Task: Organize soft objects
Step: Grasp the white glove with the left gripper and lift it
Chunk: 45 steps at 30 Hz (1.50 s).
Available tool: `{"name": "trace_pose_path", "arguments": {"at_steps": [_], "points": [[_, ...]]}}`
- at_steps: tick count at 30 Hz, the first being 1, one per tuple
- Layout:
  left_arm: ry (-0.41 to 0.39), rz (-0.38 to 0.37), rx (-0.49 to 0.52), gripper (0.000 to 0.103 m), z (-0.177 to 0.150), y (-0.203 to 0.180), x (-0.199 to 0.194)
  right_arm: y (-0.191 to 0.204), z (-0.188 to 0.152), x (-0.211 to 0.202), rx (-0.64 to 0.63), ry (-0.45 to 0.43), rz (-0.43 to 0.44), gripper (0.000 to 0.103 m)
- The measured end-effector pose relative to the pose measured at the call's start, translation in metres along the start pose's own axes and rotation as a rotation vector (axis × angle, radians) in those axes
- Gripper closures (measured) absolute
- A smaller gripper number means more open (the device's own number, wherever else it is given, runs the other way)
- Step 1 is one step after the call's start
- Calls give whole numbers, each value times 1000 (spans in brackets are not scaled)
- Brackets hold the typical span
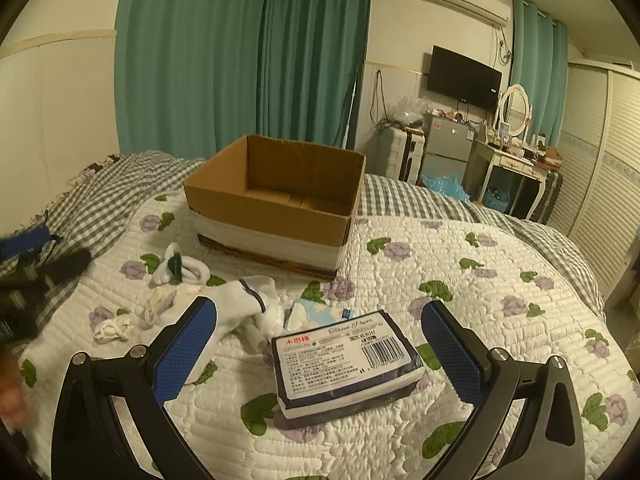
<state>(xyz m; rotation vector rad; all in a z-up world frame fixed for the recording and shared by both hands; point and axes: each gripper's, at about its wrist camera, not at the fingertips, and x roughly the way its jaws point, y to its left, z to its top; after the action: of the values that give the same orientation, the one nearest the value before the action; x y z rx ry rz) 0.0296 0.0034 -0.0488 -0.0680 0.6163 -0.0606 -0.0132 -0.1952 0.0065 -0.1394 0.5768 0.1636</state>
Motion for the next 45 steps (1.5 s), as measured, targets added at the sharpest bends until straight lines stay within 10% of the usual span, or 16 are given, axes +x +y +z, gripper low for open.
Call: {"name": "trace_pose_path", "arguments": {"at_steps": [10,15,27,39,45], "points": [[222,-35,92,16,-48,-42,79,-4,-6,18,10,67,-22,0],[258,-66,74,49,-44,-37,85,-2,-10,25,0,88,-27,0],[82,-58,48,50,2,12,14,11,-9,26,-50,81,-16,0],[118,27,9,50,4,66,37,94,-4,80,-132,158,178,1],[125,47,-18,50,3,80,40,134,-14,128,-157,236,258,18]]}}
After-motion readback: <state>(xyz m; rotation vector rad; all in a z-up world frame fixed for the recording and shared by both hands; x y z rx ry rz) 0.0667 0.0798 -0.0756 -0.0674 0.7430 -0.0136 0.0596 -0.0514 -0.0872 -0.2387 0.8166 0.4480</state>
